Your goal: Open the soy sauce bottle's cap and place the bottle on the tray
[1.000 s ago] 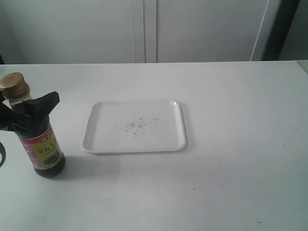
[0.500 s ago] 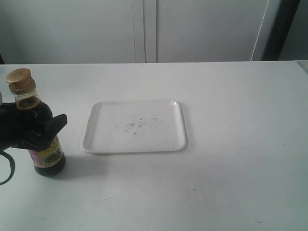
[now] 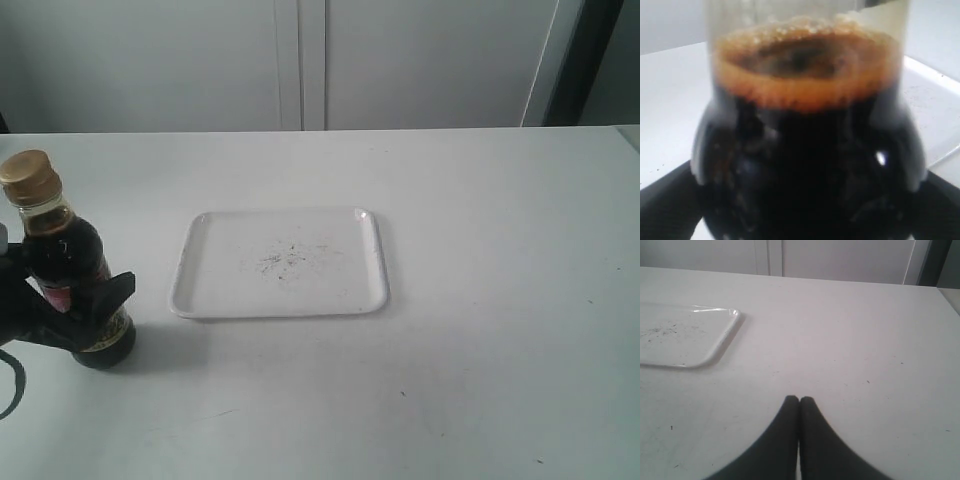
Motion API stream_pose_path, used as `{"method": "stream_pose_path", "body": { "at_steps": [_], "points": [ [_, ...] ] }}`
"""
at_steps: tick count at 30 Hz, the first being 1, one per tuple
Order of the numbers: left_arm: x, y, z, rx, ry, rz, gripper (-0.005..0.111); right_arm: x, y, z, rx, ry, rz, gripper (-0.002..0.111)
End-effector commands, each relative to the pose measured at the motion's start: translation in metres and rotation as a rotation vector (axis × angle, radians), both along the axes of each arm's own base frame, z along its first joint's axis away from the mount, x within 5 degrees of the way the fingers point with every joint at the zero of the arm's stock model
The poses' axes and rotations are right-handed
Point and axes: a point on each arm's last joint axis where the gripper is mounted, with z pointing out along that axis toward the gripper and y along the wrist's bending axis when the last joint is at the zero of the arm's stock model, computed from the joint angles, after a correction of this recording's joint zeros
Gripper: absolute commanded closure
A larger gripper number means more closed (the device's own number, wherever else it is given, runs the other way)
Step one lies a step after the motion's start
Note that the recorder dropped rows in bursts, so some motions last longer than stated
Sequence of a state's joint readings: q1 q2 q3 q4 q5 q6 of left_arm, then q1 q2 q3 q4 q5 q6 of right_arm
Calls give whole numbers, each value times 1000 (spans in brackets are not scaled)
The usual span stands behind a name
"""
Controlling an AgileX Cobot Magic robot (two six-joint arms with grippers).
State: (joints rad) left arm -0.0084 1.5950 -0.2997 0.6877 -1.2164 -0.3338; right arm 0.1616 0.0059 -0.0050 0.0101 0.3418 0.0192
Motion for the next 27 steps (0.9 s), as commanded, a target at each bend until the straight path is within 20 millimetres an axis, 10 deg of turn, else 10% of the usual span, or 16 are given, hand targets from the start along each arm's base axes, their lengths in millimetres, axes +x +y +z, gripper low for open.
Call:
{"method": "stream_pose_path", "body": {
  "at_steps": [1,7,14,27],
  "points": [
    [-1,0,-1,8,-7,9,4,0,0,-1,2,-7,-6,108],
    [-1,1,-1,7,-6,12,32,0,0,-1,2,-7,-6,108],
    [-5,-5,-2,108,-53,-102,106,0,0,-1,2,-7,-6,108],
    [-2,-1,-1,80,-46,-31,107,0,0,-1,2,-7,-6,108]
  ]
}}
